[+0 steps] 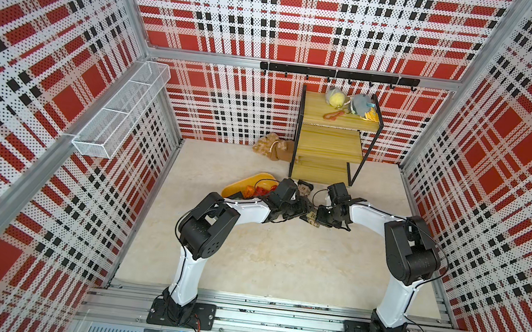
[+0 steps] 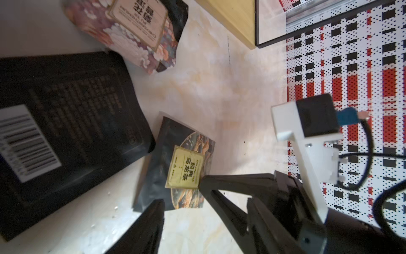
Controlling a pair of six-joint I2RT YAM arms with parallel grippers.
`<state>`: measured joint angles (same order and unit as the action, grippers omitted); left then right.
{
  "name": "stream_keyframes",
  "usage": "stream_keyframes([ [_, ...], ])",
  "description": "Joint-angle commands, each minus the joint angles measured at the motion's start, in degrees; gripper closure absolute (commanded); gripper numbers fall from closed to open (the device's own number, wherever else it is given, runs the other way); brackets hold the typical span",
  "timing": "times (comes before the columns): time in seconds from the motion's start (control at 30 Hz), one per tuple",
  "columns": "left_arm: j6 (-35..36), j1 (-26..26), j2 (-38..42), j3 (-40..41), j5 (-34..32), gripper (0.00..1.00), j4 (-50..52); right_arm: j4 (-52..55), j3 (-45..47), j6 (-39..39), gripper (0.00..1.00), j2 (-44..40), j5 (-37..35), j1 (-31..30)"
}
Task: Put the tea bags into the storage box
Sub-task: Pick up the tea bag from the center of the board.
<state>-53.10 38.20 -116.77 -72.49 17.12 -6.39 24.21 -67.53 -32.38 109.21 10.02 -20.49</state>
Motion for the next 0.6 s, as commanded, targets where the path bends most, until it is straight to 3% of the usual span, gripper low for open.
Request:
stream_keyframes([
  [0.0, 0.17, 0.30, -1.05, -1.07, -1.07, 0.34, 2.56, 0.37, -0.32, 0.30, 1.00, 2.65, 0.61, 0.41],
  [0.57, 1.50, 0.39, -3.92, -4.37, -3.78, 0.34, 6.20, 2.16, 1.44, 0.30, 1.00, 4.55, -0.16, 2.01],
])
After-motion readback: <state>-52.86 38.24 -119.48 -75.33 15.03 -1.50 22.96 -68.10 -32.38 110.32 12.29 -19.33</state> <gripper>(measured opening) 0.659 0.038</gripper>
